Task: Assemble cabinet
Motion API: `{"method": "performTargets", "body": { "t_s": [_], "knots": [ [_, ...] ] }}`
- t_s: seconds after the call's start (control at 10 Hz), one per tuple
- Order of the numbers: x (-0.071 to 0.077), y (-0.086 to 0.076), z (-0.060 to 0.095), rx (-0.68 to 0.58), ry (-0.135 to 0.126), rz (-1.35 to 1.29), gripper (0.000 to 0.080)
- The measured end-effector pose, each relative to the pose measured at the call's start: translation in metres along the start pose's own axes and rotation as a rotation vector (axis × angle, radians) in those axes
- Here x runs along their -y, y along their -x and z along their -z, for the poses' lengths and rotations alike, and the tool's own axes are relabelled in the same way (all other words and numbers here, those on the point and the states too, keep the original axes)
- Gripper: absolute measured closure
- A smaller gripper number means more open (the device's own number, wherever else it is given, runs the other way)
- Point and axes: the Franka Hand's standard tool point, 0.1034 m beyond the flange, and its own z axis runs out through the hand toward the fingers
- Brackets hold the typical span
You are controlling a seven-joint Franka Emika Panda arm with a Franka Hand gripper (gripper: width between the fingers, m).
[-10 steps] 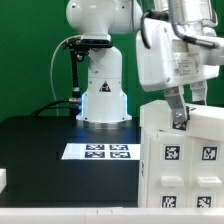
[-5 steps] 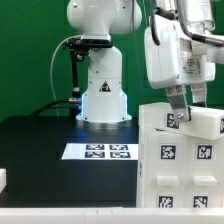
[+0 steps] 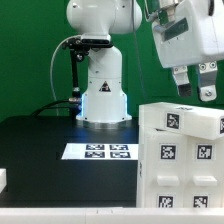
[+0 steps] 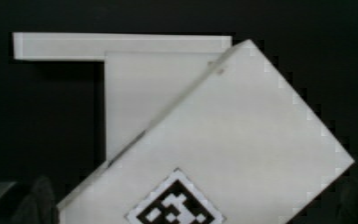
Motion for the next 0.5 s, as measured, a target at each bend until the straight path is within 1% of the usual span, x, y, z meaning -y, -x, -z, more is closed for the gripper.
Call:
{"method": "performTargets", "body": {
  "t_s": [0.1, 0.2, 0.3, 0.4, 0.5],
  "knots": [
    [-0.0001, -0.0003, 0.0, 0.0, 0.0, 0.046, 0.0003],
    [-0.0023, -0.0023, 0.0007, -0.02, 0.026, 0.224, 0.0003],
    [-0.0034, -0.0037, 0.004, -0.055, 0.077, 0.45, 0.0003],
    [-0.0014, -0.0007, 0.0074, -0.08, 0.129, 0.669, 0.0003],
    [0.0016, 0.0019, 0.0073, -0.074, 0.139, 0.787, 0.0003]
  ]
}}
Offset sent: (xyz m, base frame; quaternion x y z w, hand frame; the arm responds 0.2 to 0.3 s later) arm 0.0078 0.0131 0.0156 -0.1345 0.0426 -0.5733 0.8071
